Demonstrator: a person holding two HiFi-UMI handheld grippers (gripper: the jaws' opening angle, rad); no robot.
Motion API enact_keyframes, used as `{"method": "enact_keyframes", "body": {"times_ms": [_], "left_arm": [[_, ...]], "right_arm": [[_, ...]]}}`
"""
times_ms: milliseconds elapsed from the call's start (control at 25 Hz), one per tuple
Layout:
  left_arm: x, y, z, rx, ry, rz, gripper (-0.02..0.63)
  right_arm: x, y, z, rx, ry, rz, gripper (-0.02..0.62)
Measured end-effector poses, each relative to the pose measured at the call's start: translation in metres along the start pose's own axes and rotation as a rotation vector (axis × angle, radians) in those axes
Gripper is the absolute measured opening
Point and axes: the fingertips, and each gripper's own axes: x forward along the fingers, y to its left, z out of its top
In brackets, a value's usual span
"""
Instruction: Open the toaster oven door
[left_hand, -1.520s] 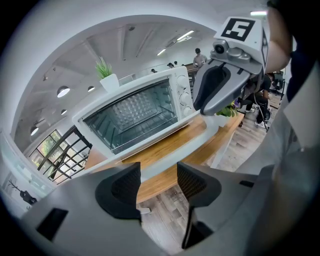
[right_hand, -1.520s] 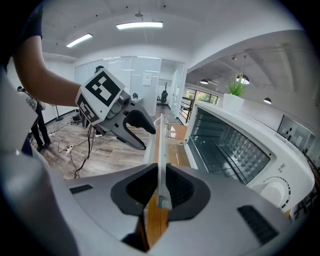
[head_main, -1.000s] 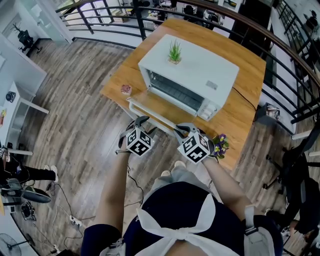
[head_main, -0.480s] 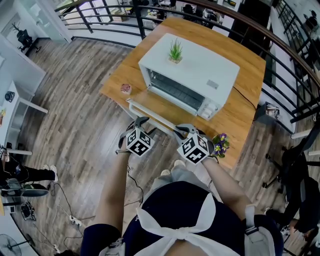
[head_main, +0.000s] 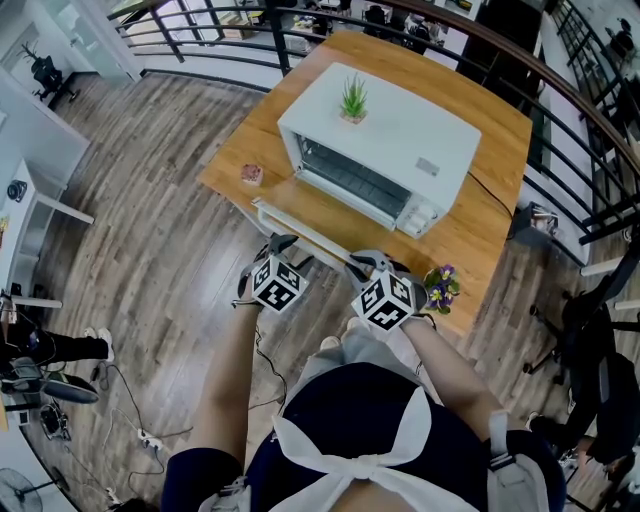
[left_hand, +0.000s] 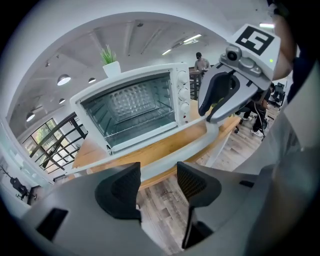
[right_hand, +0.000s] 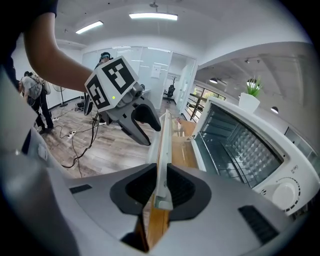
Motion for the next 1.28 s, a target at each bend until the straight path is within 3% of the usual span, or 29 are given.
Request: {"method": "enact_keyframes", "body": {"times_ms": [320,440,560,680,920,1280], "left_arm": [[0.002,-0.001,-0.005,-0.043,0.008,-0.002,0.227],[0.001,0.002,-0.005,-0.109,0.0,0.009,0.22],[-0.001,0.007,-0.014,-0.198,0.013,0.022,0.149],[-0.005,0.01,-0.024,-0.261,0.021,0.038,0.126],[-0.017,0.019,-0.027,-0.419,-0.06,0.076,0.067],[-0.029,0.018,-0.019,-0.493,-0.12,0.108,0.038]], "right_arm": [[0.004,0.005,-0.004,0.006,0.01,0.002,0.071],[0.004,0.006,-0.004,0.013,0.008,0.005,0.071],[0.004,0.005,-0.005,0.023,0.006,0.01,0.072],[0.004,0.004,-0.005,0.022,0.005,0.01,0.072],[0.005,0.006,-0.005,0.023,0.009,0.011,0.072],[0.01,0.012,-0.011,0.03,0.019,0.028,0.077]]}}
